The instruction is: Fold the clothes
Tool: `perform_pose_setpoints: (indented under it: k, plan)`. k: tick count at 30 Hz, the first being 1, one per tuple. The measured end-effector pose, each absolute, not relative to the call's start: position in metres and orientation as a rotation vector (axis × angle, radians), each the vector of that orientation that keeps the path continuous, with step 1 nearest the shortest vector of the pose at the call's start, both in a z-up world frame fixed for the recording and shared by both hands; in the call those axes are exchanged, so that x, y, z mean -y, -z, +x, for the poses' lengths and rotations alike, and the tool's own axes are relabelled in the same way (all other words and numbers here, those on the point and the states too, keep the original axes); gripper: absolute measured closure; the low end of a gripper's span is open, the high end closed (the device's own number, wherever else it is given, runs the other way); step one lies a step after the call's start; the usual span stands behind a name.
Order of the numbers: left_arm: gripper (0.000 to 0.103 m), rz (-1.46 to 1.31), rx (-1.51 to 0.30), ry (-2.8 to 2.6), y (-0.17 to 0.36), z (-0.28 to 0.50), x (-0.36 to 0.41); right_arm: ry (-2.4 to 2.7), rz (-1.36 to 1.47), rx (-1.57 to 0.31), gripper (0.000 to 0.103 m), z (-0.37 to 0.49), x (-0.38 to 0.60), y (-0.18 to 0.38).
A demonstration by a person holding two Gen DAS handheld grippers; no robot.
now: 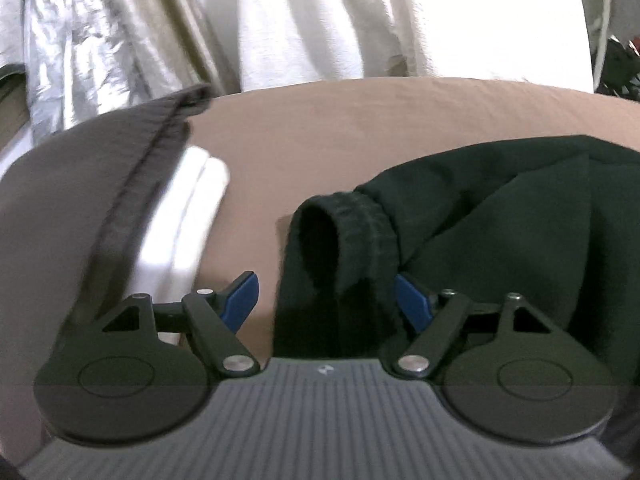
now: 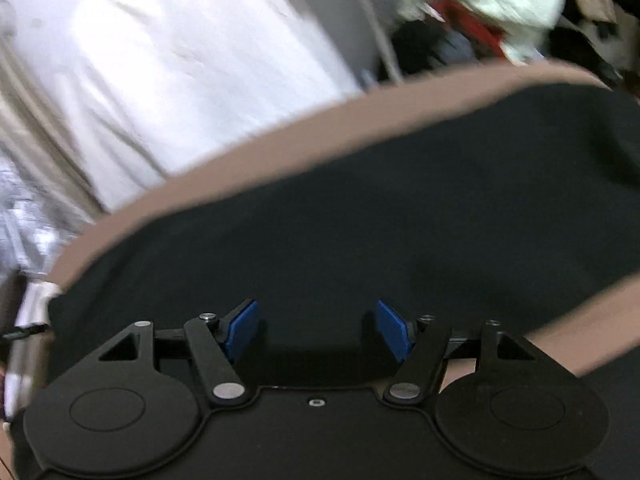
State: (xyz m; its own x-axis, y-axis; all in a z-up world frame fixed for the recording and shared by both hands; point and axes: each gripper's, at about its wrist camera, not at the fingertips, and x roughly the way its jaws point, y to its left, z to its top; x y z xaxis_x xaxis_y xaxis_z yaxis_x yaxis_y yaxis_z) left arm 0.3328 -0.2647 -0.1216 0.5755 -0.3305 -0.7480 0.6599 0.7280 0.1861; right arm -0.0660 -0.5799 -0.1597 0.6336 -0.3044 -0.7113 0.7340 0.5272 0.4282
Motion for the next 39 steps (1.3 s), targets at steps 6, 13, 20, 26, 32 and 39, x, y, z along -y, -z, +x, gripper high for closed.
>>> perform_pose_setpoints:
  k: [6, 13, 20, 26, 32, 39]
  plan:
    - [0.061, 0.520, -0.736, 0.568, 0.132, 0.336, 0.289, 0.657, 1.147, -0.556, 0.032, -0.122, 0.564, 0.196]
    - [0.092, 0.570, -0.577, 0.472, 0.098, 0.320, 0.309, 0.680, 1.135, -0.484, 0.031, -0.125, 0.568, 0.199]
    - [0.086, 0.607, -0.570, 0.334, 0.118, 0.360, 0.321, 0.720, 1.015, -0.458, 0.031, -0.107, 0.590, 0.202]
    - [0.064, 0.770, -0.478, 0.279, 0.132, 0.320, 0.311, 0.726, 0.961, -0.457, 0.031, -0.108, 0.591, 0.199]
    - [0.048, 0.687, -0.494, 0.362, 0.105, 0.255, 0.255, 0.766, 1.143, -0.381, 0.031, -0.136, 0.619, 0.197]
    - [0.037, 0.634, -0.618, 0.513, 0.108, 0.196, 0.240, 0.813, 1.230, -0.463, 0.031, -0.195, 0.621, 0.181]
